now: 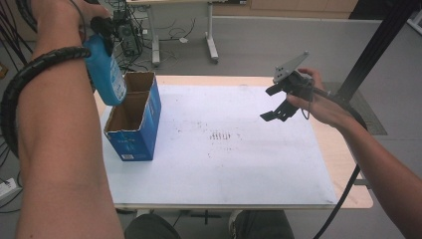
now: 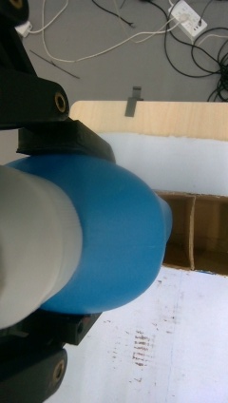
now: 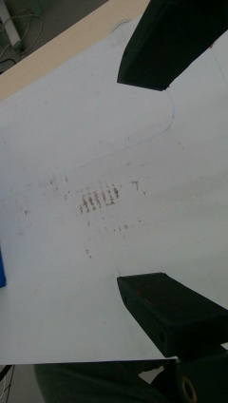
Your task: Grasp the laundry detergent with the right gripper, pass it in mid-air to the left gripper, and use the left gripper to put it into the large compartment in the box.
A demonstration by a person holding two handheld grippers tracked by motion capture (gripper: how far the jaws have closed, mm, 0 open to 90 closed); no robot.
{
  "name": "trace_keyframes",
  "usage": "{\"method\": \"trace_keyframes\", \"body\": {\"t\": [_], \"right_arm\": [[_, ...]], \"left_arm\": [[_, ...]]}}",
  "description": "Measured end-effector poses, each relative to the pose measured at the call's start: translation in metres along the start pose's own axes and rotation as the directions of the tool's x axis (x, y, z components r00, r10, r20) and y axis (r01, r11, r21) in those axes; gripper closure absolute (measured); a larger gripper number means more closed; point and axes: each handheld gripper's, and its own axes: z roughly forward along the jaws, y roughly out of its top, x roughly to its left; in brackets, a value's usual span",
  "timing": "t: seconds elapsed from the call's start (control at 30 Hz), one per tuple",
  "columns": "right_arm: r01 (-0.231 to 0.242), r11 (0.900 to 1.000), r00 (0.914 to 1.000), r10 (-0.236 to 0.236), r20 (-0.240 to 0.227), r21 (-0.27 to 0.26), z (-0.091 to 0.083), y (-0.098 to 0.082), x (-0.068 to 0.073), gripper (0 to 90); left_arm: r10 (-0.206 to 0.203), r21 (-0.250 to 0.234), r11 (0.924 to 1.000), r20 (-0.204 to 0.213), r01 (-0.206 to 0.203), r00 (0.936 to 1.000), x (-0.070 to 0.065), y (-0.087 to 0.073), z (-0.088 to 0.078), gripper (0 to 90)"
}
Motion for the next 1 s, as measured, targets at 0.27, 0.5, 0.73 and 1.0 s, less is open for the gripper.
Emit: {"method": "trace_keyframes", "body": {"t": [0.27, 0.5, 0.73, 1.0], "right_arm": [[0.001, 1.0, 1.0, -0.001, -0.005, 0.003, 0.0, -0.001, 0.001, 5.3], [0.0, 1.0, 1.0, 0.0, -0.006, 0.006, -0.001, 0.0, 0.001, 5.3], [0.004, 1.0, 1.0, -0.004, -0.003, 0.021, 0.0, 0.0, 0.001, 5.3], [0.016, 0.999, 0.9998, -0.017, 0.006, 0.035, 0.0, 0.005, 0.002, 5.3]], "left_arm": [[0.001, -0.001, 1.0, 0.001, -0.001, 1.0, -0.001, 0.002, 0.012, 37.2], [0.011, 0.009, 0.9999, 0.01, -0.011, 0.9999, -0.003, 0.005, 0.024, 37.2], [0.014, 0.017, 0.9998, 0.013, -0.014, 0.9998, -0.002, 0.007, 0.041, 37.2], [0.028, 0.028, 0.9992, 0.018, -0.029, 0.9994, -0.002, 0.008, 0.063, 37.2]]}}
